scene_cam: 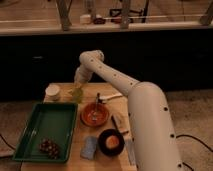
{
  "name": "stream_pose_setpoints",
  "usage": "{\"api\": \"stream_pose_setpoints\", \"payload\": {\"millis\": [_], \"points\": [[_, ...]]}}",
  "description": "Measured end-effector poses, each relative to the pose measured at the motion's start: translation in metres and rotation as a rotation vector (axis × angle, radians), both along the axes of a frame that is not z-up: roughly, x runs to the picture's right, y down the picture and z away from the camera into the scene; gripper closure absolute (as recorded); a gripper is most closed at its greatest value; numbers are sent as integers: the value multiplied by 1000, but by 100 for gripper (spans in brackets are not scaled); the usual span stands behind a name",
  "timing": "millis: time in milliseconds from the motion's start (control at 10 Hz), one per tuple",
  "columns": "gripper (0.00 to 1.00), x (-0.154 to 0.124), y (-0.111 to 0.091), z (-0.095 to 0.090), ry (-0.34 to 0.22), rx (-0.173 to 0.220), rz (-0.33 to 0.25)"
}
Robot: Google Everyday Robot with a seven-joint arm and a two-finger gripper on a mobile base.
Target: Place banana in plastic cup
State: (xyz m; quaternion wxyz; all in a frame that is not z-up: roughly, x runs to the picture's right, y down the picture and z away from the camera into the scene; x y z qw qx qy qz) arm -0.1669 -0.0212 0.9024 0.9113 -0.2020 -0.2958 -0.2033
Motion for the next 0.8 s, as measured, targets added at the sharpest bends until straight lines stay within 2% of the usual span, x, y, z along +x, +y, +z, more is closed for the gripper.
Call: {"api": "stream_pose_setpoints", "payload": {"millis": [800], "points": [[99, 2, 2, 1, -8, -17, -1]]}}
